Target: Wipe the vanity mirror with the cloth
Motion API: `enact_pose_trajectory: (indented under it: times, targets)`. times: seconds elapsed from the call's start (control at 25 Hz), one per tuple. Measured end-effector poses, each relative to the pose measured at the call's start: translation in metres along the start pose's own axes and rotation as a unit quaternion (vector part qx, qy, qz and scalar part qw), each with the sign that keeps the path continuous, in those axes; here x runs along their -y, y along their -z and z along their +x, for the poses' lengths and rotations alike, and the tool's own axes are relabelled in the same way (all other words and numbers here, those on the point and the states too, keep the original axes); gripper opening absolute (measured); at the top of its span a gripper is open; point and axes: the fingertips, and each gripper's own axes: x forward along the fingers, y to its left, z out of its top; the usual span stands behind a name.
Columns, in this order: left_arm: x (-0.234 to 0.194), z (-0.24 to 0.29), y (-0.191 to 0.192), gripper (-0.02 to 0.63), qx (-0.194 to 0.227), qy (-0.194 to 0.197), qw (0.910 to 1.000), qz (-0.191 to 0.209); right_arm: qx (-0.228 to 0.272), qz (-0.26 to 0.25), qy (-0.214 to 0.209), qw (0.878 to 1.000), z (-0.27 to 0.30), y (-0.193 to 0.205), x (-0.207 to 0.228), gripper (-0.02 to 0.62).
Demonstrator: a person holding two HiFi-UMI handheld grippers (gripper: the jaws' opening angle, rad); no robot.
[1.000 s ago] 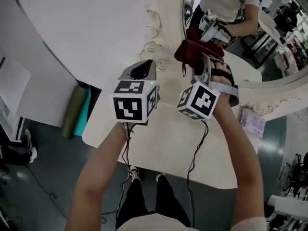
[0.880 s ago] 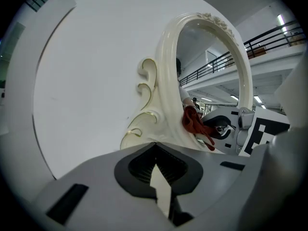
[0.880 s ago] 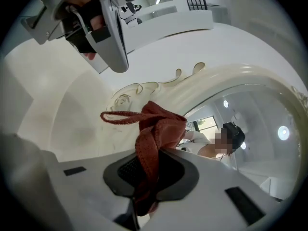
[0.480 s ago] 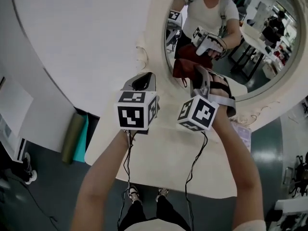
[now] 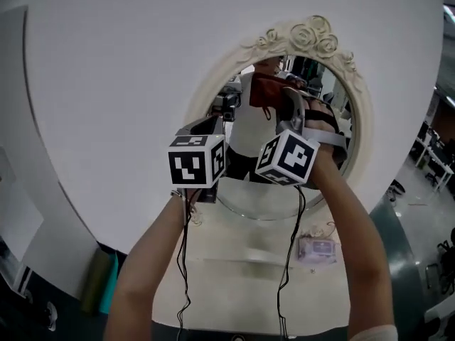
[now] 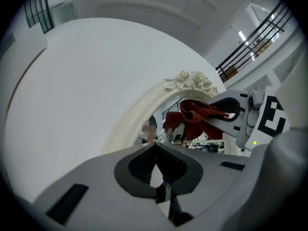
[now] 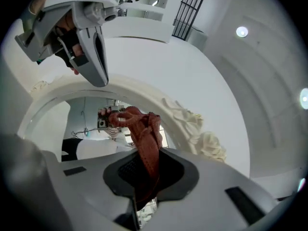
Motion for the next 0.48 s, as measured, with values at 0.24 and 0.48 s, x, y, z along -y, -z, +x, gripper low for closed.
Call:
enact_pose_trajectory:
  times: [0.24, 0.48]
  targets:
    - [0.014, 0.030, -0.045, 0.005, 0.024, 0.006, 0.9997, 0.007, -0.006, -0.031, 0.031, 0.999, 0.023, 0.005, 0.050, 0.058]
    - [0.016, 0.042, -0.043, 0.005, 0.027, 0.009, 0.9996, 0.008, 0.001, -0.042, 0.035, 0.998, 0.027, 0.003, 0.048, 0.058]
